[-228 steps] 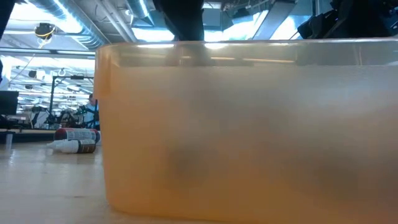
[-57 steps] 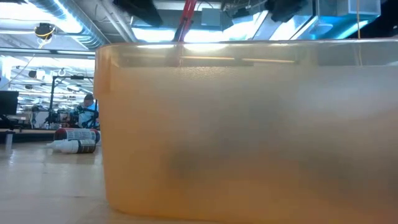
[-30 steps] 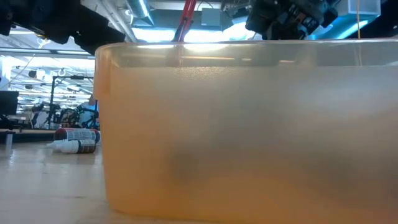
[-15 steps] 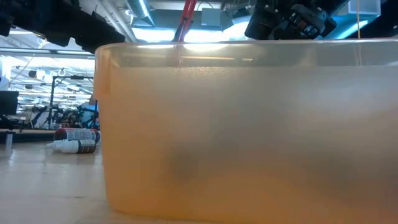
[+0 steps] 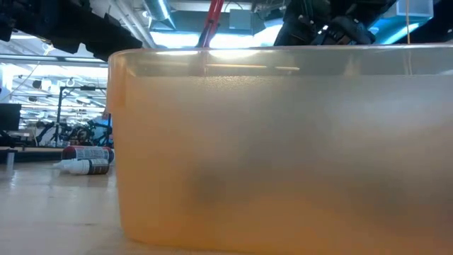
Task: Pick & Place food coloring
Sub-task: Adjust the large blue food coloring bottle in the orange bin
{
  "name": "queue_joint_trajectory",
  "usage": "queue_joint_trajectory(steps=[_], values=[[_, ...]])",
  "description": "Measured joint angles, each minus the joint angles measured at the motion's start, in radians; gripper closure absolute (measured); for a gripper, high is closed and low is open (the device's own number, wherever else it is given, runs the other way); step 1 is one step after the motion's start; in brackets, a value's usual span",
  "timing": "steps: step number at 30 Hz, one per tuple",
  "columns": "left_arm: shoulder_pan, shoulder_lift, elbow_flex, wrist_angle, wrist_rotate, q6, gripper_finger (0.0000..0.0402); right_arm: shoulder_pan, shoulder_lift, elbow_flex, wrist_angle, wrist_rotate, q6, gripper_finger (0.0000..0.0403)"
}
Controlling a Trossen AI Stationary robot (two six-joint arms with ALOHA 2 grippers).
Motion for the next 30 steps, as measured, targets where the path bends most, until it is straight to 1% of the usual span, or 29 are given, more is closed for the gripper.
queue_joint_trajectory(steps=[16, 23, 30], values=[[0.000, 0.000, 0.000, -0.002, 0.000, 0.000, 0.0233, 0.000, 0.000, 0.000, -0.007, 0.010, -0.006, 0.0187], [0.000, 0.000, 0.000, -0.030, 0.000, 0.000, 0.0232, 0.000, 0.000, 0.000, -0.007, 0.011, -0.005, 0.0187], [0.000, 0.000, 0.000, -0.030, 0.000, 0.000, 0.0231, 0.000, 0.000, 0.000, -0.006, 0.045, -0.007, 0.0187]])
